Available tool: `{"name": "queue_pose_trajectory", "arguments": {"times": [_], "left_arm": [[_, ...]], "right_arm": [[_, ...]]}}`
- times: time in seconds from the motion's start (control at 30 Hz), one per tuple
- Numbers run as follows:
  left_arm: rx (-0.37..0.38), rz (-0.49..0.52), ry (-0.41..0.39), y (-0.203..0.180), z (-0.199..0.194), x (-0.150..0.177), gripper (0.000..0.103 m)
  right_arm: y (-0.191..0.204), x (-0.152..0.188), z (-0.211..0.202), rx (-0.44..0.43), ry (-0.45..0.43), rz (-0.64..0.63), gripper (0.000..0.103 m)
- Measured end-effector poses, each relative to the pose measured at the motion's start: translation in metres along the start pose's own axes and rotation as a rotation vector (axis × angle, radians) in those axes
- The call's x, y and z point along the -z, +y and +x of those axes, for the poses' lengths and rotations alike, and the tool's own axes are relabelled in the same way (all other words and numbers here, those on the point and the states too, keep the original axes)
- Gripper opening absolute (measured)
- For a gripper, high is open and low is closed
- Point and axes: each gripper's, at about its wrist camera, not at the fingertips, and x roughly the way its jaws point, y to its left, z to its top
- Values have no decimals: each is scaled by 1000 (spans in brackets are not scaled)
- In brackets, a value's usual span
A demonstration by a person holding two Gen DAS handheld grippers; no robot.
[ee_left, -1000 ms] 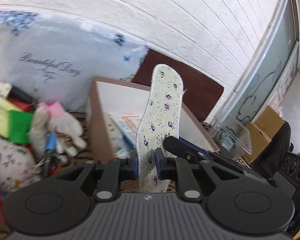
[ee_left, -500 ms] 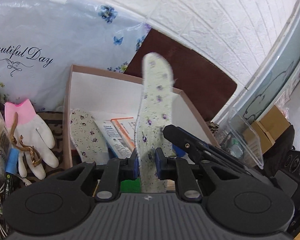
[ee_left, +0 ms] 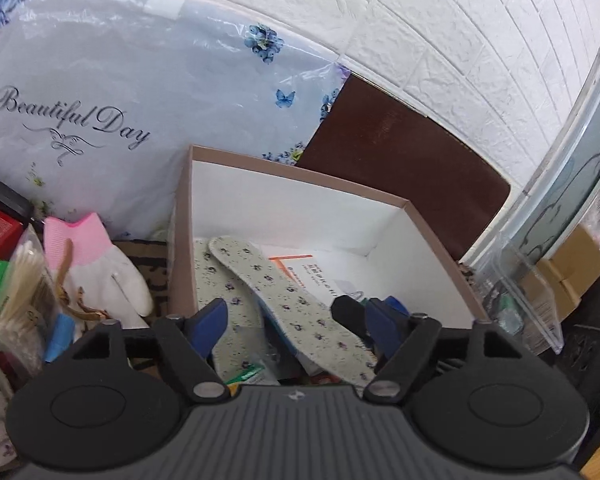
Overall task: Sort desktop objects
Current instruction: 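Open the right gripper to drop the floral insole into the box, then move the right tool back toward the black marker while the left tool approaches the pink highlighter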
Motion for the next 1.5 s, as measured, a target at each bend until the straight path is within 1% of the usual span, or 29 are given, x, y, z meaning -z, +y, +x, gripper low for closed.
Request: {"name": "queue_pose_trajectory", "arguments": {"times": [0.1, 0.17, 0.23, 0.33, 0.43, 0.67, 1.03, 1.13, 1.23, 1.3, 1.43, 1.5], "left_arm": [[-2, 5, -14, -1, -3, 1, 82], [12, 0, -19, -1, -6, 1, 91], [4, 14, -25, -5, -9, 2, 93], [-24, 50, -43, -12, -15, 4, 98], [-36, 71, -55, -16, -20, 7, 98], [-44, 88, -54, -23, -32, 14, 98], [-53, 64, -56, -30, -56, 32, 98], [-69, 72, -66, -33, -64, 36, 98], [-103, 88, -76, -35, -71, 40, 98], [-107, 89, -78, -34, -76, 43, 98], [-108, 62, -81, -29, -89, 52, 98], [-123, 47, -97, -25, -97, 61, 98]], "right_arm": [[1, 0, -5, 10, 0, -11, 60], [1, 0, -9, 22, -8, -13, 79], [2, 0, -15, 29, -28, -11, 85], [3, -2, -22, 40, -39, -10, 90], [5, -2, -29, 51, -37, -11, 101], [11, 1, -47, 63, -47, -25, 101], [21, 7, -77, 75, -60, -64, 101], [25, 9, -85, 76, -59, -78, 101], [30, 11, -93, 73, -65, -91, 101], [34, 13, -99, 65, -65, -96, 101], [44, 18, -108, 64, -72, -119, 101], [50, 22, -113, 57, -71, -127, 101]]}}
